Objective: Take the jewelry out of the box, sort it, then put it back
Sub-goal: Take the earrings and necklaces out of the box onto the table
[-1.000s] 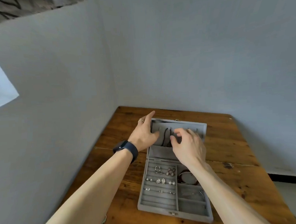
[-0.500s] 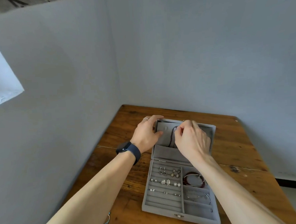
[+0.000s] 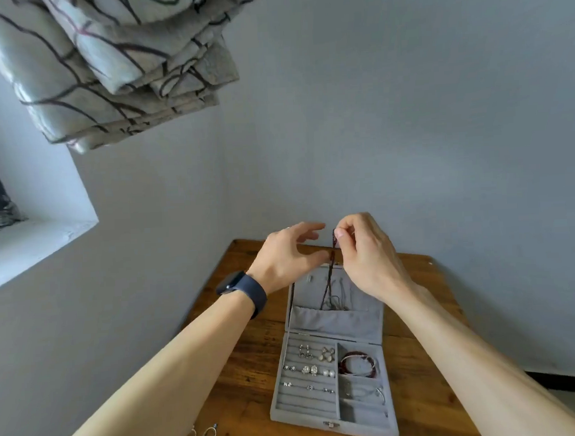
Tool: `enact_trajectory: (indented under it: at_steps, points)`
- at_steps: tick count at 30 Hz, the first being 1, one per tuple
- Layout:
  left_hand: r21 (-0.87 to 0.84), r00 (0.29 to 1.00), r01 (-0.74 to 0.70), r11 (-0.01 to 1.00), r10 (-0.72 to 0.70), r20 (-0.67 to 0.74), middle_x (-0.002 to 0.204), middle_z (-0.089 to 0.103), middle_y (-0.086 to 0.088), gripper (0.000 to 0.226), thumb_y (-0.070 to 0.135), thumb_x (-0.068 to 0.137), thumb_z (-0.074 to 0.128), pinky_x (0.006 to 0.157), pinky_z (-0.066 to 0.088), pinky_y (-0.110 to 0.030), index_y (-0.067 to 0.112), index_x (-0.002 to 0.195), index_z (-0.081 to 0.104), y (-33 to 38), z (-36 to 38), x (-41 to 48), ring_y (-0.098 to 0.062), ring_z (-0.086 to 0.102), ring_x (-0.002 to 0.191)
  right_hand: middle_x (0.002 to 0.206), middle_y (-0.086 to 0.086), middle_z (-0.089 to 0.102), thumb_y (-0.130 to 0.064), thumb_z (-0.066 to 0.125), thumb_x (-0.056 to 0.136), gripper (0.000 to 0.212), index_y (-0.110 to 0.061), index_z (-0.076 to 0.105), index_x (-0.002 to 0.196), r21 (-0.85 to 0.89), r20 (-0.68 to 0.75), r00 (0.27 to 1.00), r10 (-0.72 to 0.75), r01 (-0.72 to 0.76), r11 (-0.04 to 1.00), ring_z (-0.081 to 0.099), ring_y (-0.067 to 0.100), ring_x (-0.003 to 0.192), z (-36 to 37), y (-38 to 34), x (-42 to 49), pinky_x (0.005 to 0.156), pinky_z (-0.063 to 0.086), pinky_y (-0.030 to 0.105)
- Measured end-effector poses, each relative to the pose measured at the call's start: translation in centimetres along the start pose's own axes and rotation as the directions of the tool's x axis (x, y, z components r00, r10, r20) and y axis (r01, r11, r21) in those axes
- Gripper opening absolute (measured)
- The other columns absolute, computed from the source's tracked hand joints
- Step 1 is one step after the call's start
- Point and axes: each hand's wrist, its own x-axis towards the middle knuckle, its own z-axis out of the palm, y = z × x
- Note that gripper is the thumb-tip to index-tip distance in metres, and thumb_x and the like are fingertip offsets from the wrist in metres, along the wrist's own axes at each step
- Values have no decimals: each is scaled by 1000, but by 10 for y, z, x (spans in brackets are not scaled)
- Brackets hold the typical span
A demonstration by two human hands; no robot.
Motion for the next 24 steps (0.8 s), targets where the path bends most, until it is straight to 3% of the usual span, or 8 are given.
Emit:
enact_trajectory:
  at_steps: [4, 8, 13, 16, 18, 21, 24]
  points:
    - [39, 997, -71, 997, 72, -22, 111, 72, 15, 32, 46, 90, 66, 87, 46, -15, 33, 119, 69, 50, -30, -12, -2, 64, 103, 99, -6, 52, -26, 47, 103, 7, -24, 51, 97, 30, -40, 999, -28, 29, 999, 51, 10, 84, -34, -27, 5, 74, 40, 28]
    - [35, 994, -89, 995, 91, -55, 87, 73, 9, 19, 42, 92, 64, 77, 53, -26, 26, 95, 74, 90, -49, -31, -9, 65, 83, 97, -14, 55, -29, 51, 101, 8, -31, 52, 94, 85, -37, 999, -30, 33, 996, 54, -1, 86, -65, -52, -3, 68, 39, 14]
    - [-40, 988, -120, 992, 115, -98, 78, 72, 18, 10, 37, 89, 70, 68, 44, -7, 29, 86, 75, 118, -59, -61, 5, 65, 78, 92, -17, 67, -39, 59, 95, 7, -32, 61, 94, 293, -126, 991, 43, -4, 956, 61, -1, 88, -96, -77, -42, 68, 42, 6]
    - [-168, 991, -107, 980, 91, -102, 77, 73, 19, 10, 40, 87, 74, 70, 46, -9, 31, 84, 76, 126, -60, -84, 7, 67, 75, 108, -22, 69, -57, 60, 88, 30, -37, 63, 111, 517, 92, 985, 148, -174, 838, 65, -2, 100, -102, -86, -81, 86, 49, 19]
    - [-262, 995, -88, 961, 75, -62, 78, 75, 14, 12, 43, 86, 75, 75, 52, -17, 32, 82, 76, 129, -56, -103, 0, 70, 76, 118, -21, 68, -55, 63, 91, 33, -38, 62, 120, 555, 274, 953, 133, -270, 787, 63, -3, 110, -98, -89, -110, 96, 48, 26]
    - [-289, 997, -74, 954, 77, -2, 76, 75, 8, 15, 43, 87, 75, 75, 57, -23, 30, 80, 75, 125, -46, -131, -7, 72, 73, 103, -8, 75, -40, 65, 95, 20, -23, 71, 105, 585, 378, 913, 157, -367, 723, 70, 8, 99, -86, -90, -158, 91, 52, 29]
    - [-360, 999, -10, 933, 20, 26, 77, 74, 3, 20, 42, 88, 73, 78, 60, -35, 23, 83, 77, 113, -36, -154, -22, 72, 76, 92, 1, 76, -34, 63, 95, 23, -13, 72, 96, 614, 413, 879, 236, -461, 641, 71, 15, 89, -73, -85, -204, 79, 53, 24]
